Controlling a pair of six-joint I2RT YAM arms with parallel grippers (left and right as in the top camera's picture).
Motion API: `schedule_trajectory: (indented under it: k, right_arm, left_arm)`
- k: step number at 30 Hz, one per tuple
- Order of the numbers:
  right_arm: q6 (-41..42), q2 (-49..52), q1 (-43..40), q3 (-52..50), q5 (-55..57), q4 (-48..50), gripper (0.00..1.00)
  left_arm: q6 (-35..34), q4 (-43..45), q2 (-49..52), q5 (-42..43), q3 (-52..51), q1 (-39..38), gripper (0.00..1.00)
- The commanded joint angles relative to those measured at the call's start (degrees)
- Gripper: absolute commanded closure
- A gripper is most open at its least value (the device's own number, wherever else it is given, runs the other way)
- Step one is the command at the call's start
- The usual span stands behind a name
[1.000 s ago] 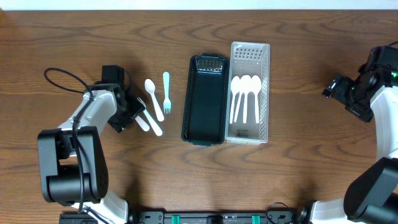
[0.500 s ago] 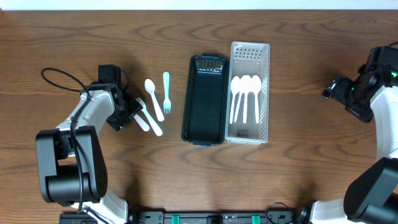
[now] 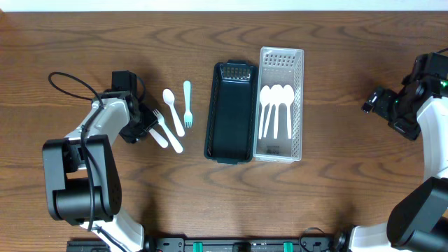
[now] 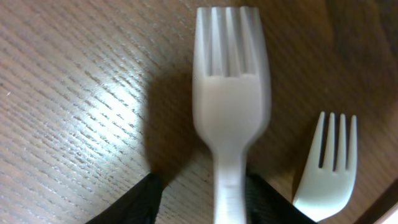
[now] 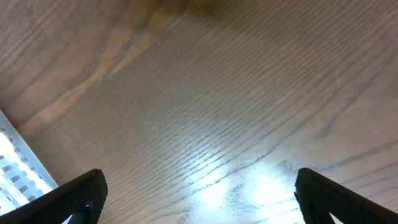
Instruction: Pack container
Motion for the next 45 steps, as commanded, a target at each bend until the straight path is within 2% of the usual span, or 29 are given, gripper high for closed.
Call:
schedule_trajectory:
  k: [1, 7, 11, 17, 20, 26, 29, 32, 35, 39, 45]
  right_arm:
    - [-0.2, 0.24, -0.24, 0.02, -0.24, -0.28, 0.01]
    - [-0.2, 0.24, -0.24, 0.02, -0.26, -0.48, 0.01]
    - [-0.2, 0.24, -0.24, 0.02, -0.26, -0.5, 0.01]
    - [-0.2, 0.24, -0.24, 0.02, -0.26, -0.48, 0.01]
    - [-0.2, 0.24, -0.24, 0.02, -0.26, -0.48, 0.01]
    - [-0.2, 0.24, -0.24, 0.02, -0.26, -0.44, 0.01]
    - [-0.2, 0.24, -0.24, 0.02, -0.26, -0.46, 0.01]
    - [-0.2, 0.24, -0.24, 0.02, -0.26, -0.68, 0.01]
    - [-0.2, 0.24, -0.24, 0.02, -0.26, -0.7, 0.01]
    - [-0.2, 0.24, -0.24, 0.02, -0.26, -0.7, 0.01]
    - [-0.17, 0.24, -0.24, 0.02, -0.26, -0.68, 0.01]
  left_arm:
    - [0.52, -0.9, 2.29, 0.17, -0.35, 0.2, 0.61]
    - [2.54, -3.72, 1.9, 1.88, -0.24, 0.17, 0.89]
    - [5.73, -7.17, 0.11, 5.22, 1.84, 0.13, 0.94]
    - [9.57, -13.79, -6.32, 5.38, 6.25, -0.07, 0.94]
    - [13.05, -16.94, -11.23, 8.81, 9.46, -1.44, 0.94]
    - [16.44, -18.47, -21.09, 10.99, 12.44, -11.34, 0.94]
    - [15.87, -18.69, -22.86, 5.38, 12.41, -17.49, 0.95]
    - [13.99, -18.91, -22.86, 1.44, 12.33, -20.15, 0.92]
    - [14.27, -19.02, -21.59, -2.56, 12.07, -20.24, 0.78]
    - [20.63, -19.8, -18.53, -5.66, 11.19, -18.4, 0.78]
    - [22.36, -19.3, -8.13, -5.68, 10.51, -16.2, 0.73]
